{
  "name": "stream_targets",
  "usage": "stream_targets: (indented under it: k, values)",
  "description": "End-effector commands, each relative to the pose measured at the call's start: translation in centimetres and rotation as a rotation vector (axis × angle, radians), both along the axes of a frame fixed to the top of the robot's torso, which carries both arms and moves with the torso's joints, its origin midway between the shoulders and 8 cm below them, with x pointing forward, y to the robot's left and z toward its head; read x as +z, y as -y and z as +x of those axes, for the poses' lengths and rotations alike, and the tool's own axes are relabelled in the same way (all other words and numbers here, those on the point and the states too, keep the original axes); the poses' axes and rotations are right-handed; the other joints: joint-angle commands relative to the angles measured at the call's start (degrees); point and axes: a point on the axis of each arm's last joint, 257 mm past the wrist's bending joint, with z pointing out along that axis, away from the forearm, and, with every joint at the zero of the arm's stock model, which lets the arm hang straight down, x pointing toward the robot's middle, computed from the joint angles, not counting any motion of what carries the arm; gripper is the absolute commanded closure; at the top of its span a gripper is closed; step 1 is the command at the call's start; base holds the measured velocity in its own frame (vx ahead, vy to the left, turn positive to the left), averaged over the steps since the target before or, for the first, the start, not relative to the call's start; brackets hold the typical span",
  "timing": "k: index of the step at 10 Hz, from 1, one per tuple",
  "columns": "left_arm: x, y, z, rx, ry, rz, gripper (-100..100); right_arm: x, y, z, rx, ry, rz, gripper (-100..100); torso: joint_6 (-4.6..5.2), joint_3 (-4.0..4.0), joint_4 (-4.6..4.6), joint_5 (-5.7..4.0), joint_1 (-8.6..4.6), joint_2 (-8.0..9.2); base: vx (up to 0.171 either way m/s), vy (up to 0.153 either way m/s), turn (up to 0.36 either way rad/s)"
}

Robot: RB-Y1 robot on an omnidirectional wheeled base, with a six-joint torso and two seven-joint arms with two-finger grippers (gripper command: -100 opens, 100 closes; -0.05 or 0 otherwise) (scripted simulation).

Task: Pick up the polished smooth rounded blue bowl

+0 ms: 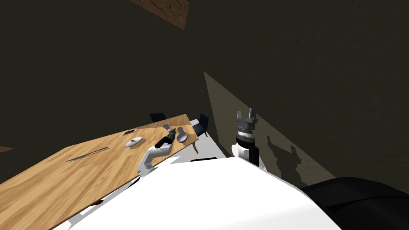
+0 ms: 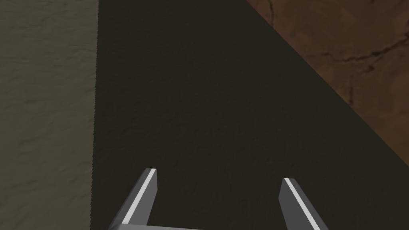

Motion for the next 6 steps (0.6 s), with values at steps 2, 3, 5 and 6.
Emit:
stream_targets:
  k: [2,3,5,6]
  values:
    - [-1.6,-0.1,-0.5,0.019,-0.070,-0.014,-100,0.0,0.0,0.0,0.000,0.000,0.000,0,-0.01,0.00,0.00,0.00,0.00,0.00,0.014,0.009,-0.018]
    - [-2.1,-0.2,-0.9,0.025,-0.095,-0.018,-100,0.0,0.0,0.0,0.000,0.000,0.000,0,0.00,-0.01,0.00,0.00,0.01,-0.01,0.013,0.009,-0.011]
    - [-3.0,-0.3,-1.2,0.036,-0.138,-0.028,-100,0.0,0.0,0.0,0.000,0.000,0.000,0,-0.01,0.01,0.00,0.00,-0.02,0.03,0.004,0.002,-0.010]
    - [-3.4,-0.3,-1.5,0.040,-0.155,-0.030,-100,0.0,0.0,0.0,0.000,0.000,0.000,0,0.00,0.01,0.00,0.00,-0.02,0.02,0.010,0.006,-0.013]
